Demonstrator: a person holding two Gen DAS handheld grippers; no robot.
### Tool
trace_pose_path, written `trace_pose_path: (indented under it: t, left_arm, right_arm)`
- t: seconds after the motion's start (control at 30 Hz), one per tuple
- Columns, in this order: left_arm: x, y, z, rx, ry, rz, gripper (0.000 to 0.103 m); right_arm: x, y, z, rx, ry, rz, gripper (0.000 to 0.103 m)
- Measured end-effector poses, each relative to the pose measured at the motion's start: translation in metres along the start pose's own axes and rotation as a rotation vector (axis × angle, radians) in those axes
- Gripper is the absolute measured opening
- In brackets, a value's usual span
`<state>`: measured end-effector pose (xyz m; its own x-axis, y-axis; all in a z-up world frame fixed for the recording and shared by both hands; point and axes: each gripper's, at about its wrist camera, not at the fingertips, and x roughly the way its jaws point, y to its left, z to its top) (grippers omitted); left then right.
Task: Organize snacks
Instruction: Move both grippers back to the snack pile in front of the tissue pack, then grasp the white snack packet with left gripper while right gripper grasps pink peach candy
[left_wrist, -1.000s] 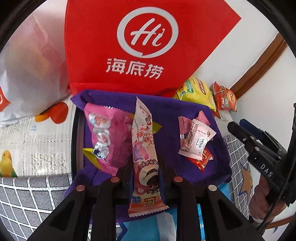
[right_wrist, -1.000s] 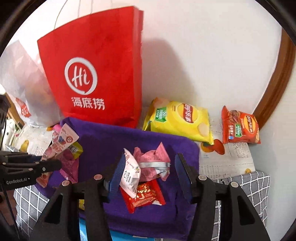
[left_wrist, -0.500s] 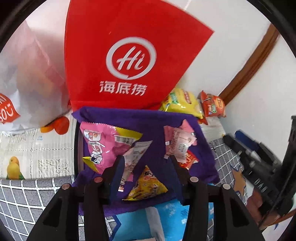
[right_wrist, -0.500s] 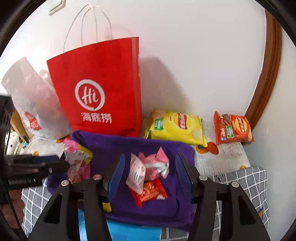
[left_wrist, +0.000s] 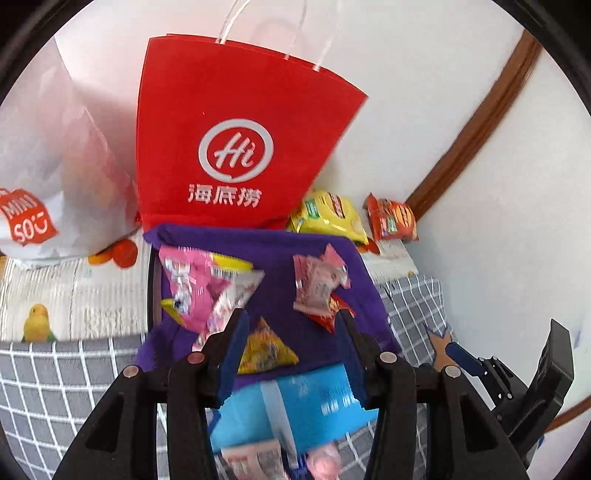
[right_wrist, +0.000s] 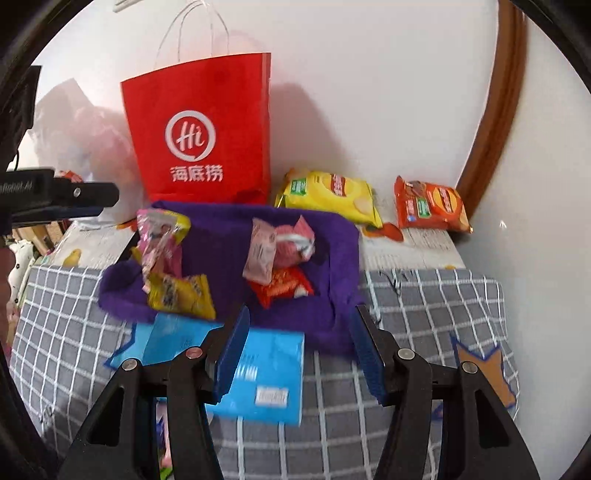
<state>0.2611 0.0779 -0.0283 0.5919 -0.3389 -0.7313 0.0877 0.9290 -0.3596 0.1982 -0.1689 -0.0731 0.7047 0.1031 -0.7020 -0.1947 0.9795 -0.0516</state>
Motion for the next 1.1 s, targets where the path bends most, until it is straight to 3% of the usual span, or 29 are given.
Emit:
trace_pose_path:
  t: [0.17, 0.47, 0.83, 1.1]
  left_arm:
    - [-0.02, -0.006, -0.03, 0.035, 0.0, 0.042, 0.049]
    - [-0.028, 0.02, -0.085, -0.013, 0.043, 0.096, 0.05]
    - [-0.036, 0.057, -0.132, -0.065, 0.082, 0.155, 0.05]
    - [-0.025, 0.064, -0.144, -0.082, 0.113, 0.156, 0.05]
  right_arm:
    - [-0.014, 0.006, -0.025, 0.017, -0.001, 0.031, 0.057]
    - [-0.018, 0.024, -0.07, 0.005, 0.027, 0.085, 0.057]
    - [0.024, 0.073, -0.108, -0.048, 0.127, 0.184, 0.057]
    - [0.057, 0.077, -0.125, -0.012, 0.199, 0.216, 0.057]
